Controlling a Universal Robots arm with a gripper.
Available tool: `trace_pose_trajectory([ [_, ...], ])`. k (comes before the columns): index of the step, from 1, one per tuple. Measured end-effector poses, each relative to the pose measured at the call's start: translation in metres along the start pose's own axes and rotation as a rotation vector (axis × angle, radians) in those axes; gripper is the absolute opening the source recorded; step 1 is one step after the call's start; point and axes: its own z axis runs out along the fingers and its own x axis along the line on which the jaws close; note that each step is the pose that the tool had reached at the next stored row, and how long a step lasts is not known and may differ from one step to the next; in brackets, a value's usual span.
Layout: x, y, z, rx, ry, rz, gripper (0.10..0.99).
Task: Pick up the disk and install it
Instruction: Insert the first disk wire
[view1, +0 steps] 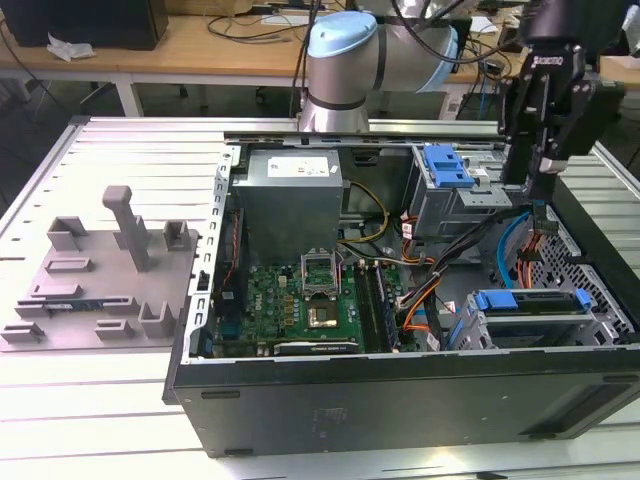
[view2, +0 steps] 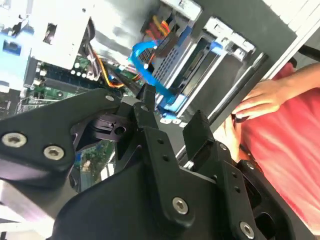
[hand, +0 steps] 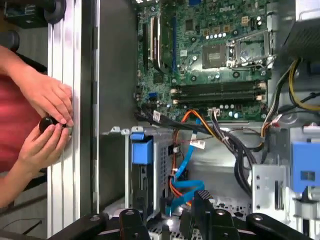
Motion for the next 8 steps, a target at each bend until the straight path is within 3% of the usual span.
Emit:
trace_pose_trajectory([
  [2,-0.0003,-0.0243,-0.0006,-0.011,0.0172,-0.002,0.502],
  [3,-0.0011,-0.03,0.0009,-0.013,0.025,0.005,0.502],
  [4,-0.0014,-0.0321,0.0013,-0.018,0.047,0.018,0.502],
  [5,-0.0016,-0.032,0.0016,-0.017,0.0563,0.037,0.502],
  [6,-0.0018,-0.0321,0.0016,-0.007,0.057,0.049,0.502],
  [7,-0.0025,-0.0321,0.0013,0.013,0.0561,0.061,0.502],
  [8,-0.0031,-0.0321,0.001,0.041,0.0545,0.078,0.502],
])
